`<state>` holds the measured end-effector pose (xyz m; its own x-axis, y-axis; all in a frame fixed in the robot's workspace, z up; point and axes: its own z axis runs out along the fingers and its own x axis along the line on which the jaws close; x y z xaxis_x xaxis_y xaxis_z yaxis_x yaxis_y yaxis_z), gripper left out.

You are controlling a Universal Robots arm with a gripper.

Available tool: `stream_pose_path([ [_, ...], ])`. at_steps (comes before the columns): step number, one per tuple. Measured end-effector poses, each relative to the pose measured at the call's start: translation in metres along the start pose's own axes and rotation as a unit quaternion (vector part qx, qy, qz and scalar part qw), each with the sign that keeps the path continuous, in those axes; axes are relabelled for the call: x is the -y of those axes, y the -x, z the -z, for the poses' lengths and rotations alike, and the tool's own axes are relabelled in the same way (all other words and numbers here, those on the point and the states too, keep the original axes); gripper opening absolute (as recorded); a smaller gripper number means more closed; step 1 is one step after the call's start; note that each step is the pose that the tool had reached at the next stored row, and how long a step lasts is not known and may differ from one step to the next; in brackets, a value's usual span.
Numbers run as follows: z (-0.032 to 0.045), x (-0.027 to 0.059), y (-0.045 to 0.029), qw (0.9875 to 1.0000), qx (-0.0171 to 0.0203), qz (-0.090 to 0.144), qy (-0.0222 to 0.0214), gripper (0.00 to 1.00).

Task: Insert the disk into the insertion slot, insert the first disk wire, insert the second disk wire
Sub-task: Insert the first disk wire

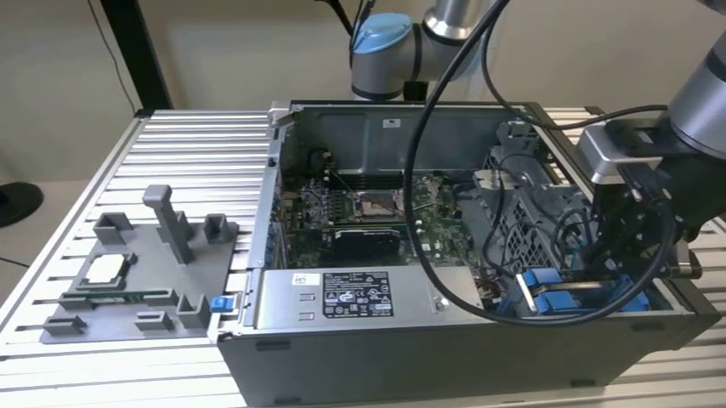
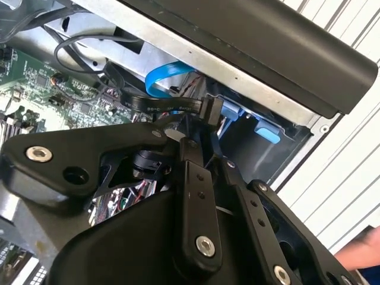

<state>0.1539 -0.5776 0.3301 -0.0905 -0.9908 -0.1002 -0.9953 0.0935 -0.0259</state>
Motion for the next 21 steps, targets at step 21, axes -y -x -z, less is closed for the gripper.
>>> stream_pose_path([
  [21, 0.0424, 0.0004, 0.0042, 1.0000, 0.0006, 0.000, 0.0002, 0.00],
])
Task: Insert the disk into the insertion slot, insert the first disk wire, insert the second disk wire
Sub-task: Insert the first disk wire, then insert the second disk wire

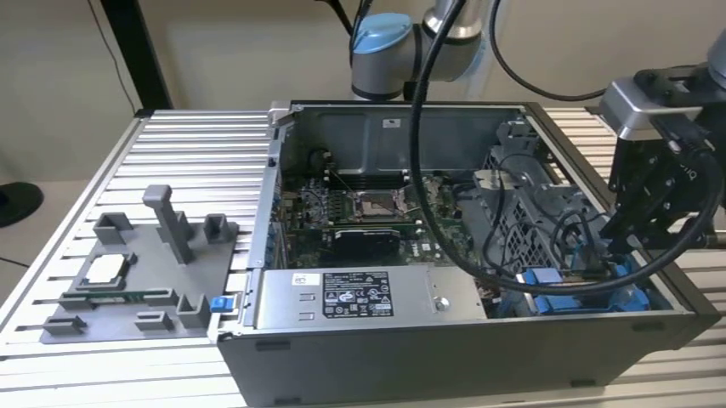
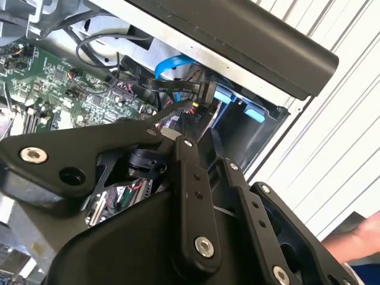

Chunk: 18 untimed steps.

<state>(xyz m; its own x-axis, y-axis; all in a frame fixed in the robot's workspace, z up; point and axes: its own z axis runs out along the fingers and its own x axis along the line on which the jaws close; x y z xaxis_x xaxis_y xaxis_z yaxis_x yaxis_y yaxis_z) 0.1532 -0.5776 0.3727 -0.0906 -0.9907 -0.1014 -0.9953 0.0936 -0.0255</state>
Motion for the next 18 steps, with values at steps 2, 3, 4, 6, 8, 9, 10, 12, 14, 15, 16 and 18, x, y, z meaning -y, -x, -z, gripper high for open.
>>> stream_pose_path([
  [2, 0.0001, 0.0000, 0.0000, 1.0000, 0.0000, 0.000, 0.0000, 0.00],
  [3, 0.0002, 0.0000, 0.0000, 1.0000, -0.0001, 0.000, 0.0000, 0.00],
  [4, 0.0003, 0.0000, 0.0000, 1.0000, -0.0001, 0.000, 0.0000, 0.00],
  [6, 0.0004, 0.0002, 0.0000, 1.0000, -0.0002, 0.000, 0.0000, 0.00],
  [8, 0.0004, 0.0017, 0.0001, 1.0000, -0.0003, 0.000, 0.0001, 0.00],
  [9, 0.0003, 0.0030, 0.0003, 1.0000, -0.0002, 0.000, 0.0005, 0.00],
  [10, 0.0001, 0.0047, 0.0004, 1.0000, -0.0002, 0.000, 0.0010, 0.00],
  [12, 0.0000, 0.0084, 0.0008, 1.0000, -0.0004, 0.000, 0.0027, 0.00],
  [14, -0.0001, 0.0126, 0.0012, 1.0000, -0.0006, 0.000, 0.0049, 0.00],
  [15, -0.0002, 0.0145, 0.0014, 1.0000, -0.0007, -0.001, 0.0062, 0.00],
  [16, -0.0003, 0.0163, 0.0015, 1.0000, -0.0008, -0.001, 0.0075, 0.00],
  [18, -0.0004, 0.0196, 0.0018, 0.9999, -0.0011, -0.001, 0.0105, 0.00],
])
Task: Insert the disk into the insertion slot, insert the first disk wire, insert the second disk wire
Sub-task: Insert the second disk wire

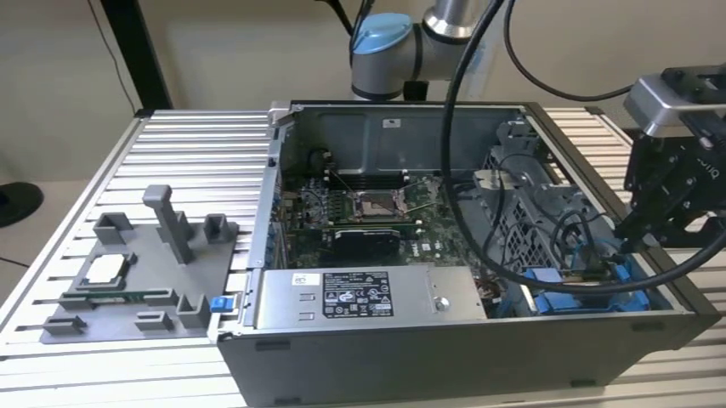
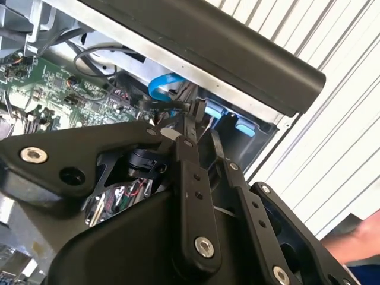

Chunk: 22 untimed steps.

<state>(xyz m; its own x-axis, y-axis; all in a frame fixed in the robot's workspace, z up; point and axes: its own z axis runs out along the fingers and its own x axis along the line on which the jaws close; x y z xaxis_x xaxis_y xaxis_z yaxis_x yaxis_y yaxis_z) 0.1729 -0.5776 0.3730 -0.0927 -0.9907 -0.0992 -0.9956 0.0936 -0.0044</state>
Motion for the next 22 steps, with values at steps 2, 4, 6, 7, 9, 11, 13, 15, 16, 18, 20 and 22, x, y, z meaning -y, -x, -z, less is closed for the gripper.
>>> stream_pose_path([
  [2, -0.0001, 0.0028, 0.0002, 1.0000, -0.0003, 0.000, 0.0029, 1.00],
  [4, -0.0001, 0.0057, 0.0005, 1.0000, -0.0006, -0.001, 0.0062, 1.00],
  [6, -0.0001, 0.0088, 0.0008, 0.9999, -0.0011, -0.001, 0.0113, 1.00],
  [7, -0.0001, 0.0109, 0.0010, 0.9999, -0.0015, -0.001, 0.0152, 1.00],
  [9, -0.0002, 0.0150, 0.0014, 0.9997, -0.0024, -0.002, 0.0242, 1.00],
  [11, -0.0003, 0.0193, 0.0018, 0.9995, -0.0031, -0.003, 0.0321, 1.00],
  [13, -0.0004, 0.0232, 0.0022, 0.9992, -0.0039, -0.003, 0.0406, 1.00],
  [15, -0.0004, 0.0259, 0.0023, 0.9989, -0.0045, -0.003, 0.0465, 1.00],
  [16, -0.0003, 0.0268, 0.0022, 0.9988, -0.0047, -0.003, 0.0484, 1.00],
  [18, -0.0004, 0.0276, 0.0021, 0.9987, -0.0048, -0.003, 0.0497, 1.00],
  [20, -0.0004, 0.0276, 0.0021, 0.9987, -0.0048, -0.003, 0.0498, 1.00],
  [22, -0.0003, 0.0277, 0.0021, 0.9987, -0.0048, -0.003, 0.0498, 1.00],
])
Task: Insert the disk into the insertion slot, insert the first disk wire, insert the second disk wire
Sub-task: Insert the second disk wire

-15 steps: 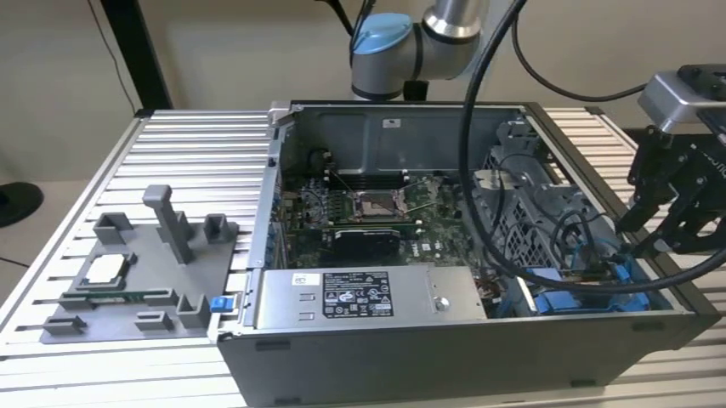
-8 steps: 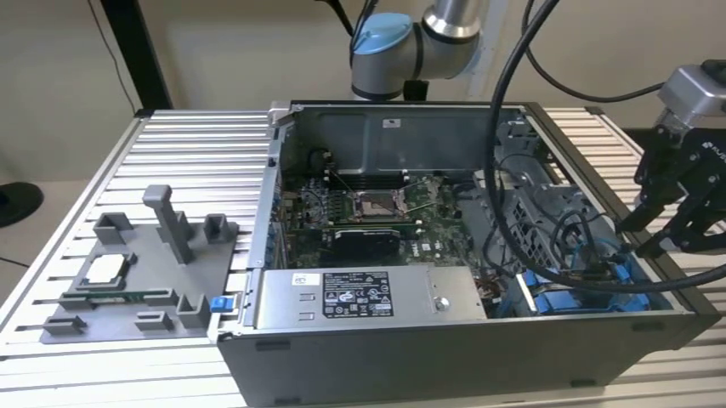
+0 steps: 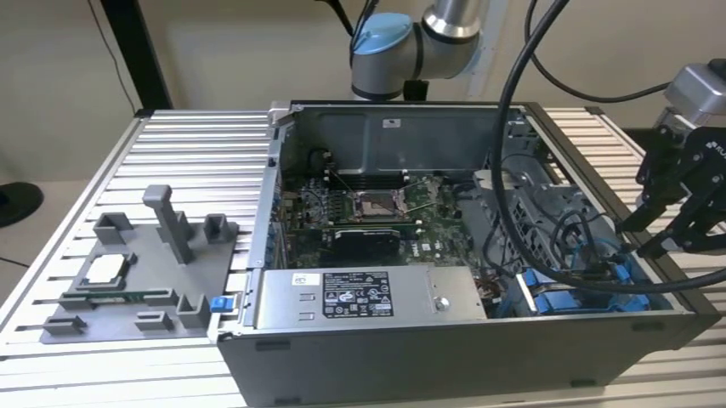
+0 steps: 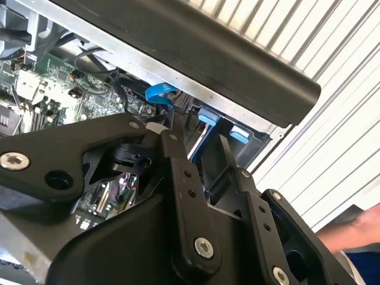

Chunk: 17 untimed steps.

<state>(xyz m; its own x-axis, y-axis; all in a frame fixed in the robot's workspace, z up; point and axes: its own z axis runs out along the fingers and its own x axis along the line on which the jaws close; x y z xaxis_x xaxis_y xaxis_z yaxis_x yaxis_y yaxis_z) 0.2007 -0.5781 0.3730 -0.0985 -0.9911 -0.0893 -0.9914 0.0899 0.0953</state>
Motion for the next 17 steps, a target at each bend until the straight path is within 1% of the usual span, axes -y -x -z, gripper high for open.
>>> stream_pose_path([
  [5, 0.0000, 0.0002, -0.0008, 1.0000, 0.0000, 0.000, 0.0000, 1.00],
  [12, 0.0009, 0.0012, -0.0090, 1.0000, 0.0017, 0.000, 0.0005, 1.00],
  [17, 0.0009, 0.0013, -0.0093, 1.0000, 0.0020, 0.000, 0.0006, 1.00],
])
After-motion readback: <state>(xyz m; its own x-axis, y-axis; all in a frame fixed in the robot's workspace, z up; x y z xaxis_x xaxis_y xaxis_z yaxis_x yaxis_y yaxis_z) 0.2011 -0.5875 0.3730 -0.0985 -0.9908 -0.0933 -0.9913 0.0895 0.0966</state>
